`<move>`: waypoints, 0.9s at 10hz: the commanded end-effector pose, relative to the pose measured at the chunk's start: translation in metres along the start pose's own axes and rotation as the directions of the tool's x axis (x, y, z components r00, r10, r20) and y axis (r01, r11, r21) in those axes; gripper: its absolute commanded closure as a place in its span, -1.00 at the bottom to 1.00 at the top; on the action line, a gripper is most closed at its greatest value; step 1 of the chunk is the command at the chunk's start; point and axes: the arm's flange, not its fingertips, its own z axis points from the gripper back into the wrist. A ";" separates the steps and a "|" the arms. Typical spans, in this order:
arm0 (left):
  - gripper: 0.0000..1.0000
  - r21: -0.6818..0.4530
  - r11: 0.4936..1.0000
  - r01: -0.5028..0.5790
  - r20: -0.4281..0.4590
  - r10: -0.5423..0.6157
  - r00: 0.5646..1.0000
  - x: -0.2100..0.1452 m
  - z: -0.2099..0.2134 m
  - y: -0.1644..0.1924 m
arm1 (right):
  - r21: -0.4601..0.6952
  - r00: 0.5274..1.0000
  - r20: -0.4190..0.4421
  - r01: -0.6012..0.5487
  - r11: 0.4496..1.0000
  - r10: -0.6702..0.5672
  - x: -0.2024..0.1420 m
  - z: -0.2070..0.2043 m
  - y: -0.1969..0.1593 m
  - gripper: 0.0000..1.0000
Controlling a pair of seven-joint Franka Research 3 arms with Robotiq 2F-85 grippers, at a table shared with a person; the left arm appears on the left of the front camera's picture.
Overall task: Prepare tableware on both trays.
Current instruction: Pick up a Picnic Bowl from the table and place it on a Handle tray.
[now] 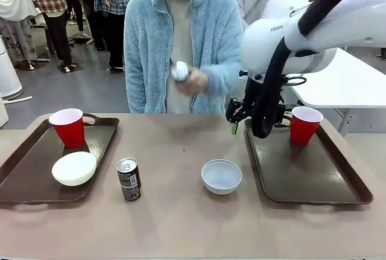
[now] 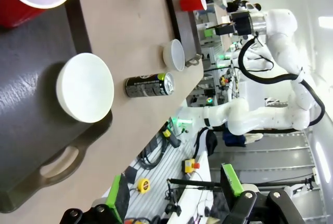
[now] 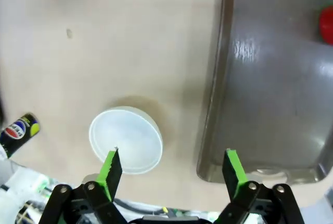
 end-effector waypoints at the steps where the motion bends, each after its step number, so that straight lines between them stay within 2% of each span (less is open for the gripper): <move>1: -0.86 -0.017 1.000 0.015 0.009 -0.015 1.000 0.000 0.002 -0.001 | 0.042 0.997 0.062 -0.047 0.998 0.044 -0.028 0.031 -0.009 -1.00; 2: -0.86 -0.017 1.000 0.015 0.009 -0.015 1.000 0.000 0.002 -0.001 | 0.066 0.997 0.040 -0.065 0.996 0.062 -0.055 0.036 -0.018 -1.00; 3: -0.86 -0.017 1.000 0.015 0.009 -0.015 1.000 0.000 0.002 -0.001 | 0.101 0.987 0.015 -0.158 0.982 0.157 -0.095 0.043 -0.031 -1.00; 4: -0.86 -0.017 1.000 0.015 0.009 -0.015 1.000 0.000 0.002 -0.001 | 0.142 0.980 0.061 -0.198 0.970 0.191 -0.123 0.050 -0.042 -1.00; 7: -0.86 -0.017 1.000 0.015 0.009 -0.015 1.000 0.000 0.002 -0.001 | 0.139 0.982 -0.029 -0.182 0.973 0.187 -0.109 0.025 -0.041 -1.00; 8: -0.86 -0.017 1.000 0.015 0.009 -0.015 1.000 0.000 0.002 -0.001 | 0.124 0.983 0.020 -0.184 0.975 0.183 -0.126 0.046 -0.040 -1.00; 9: -0.86 -0.017 1.000 0.015 0.009 -0.015 1.000 0.000 0.002 -0.001 | 0.124 0.983 0.020 -0.184 0.975 0.183 -0.126 0.046 -0.040 -1.00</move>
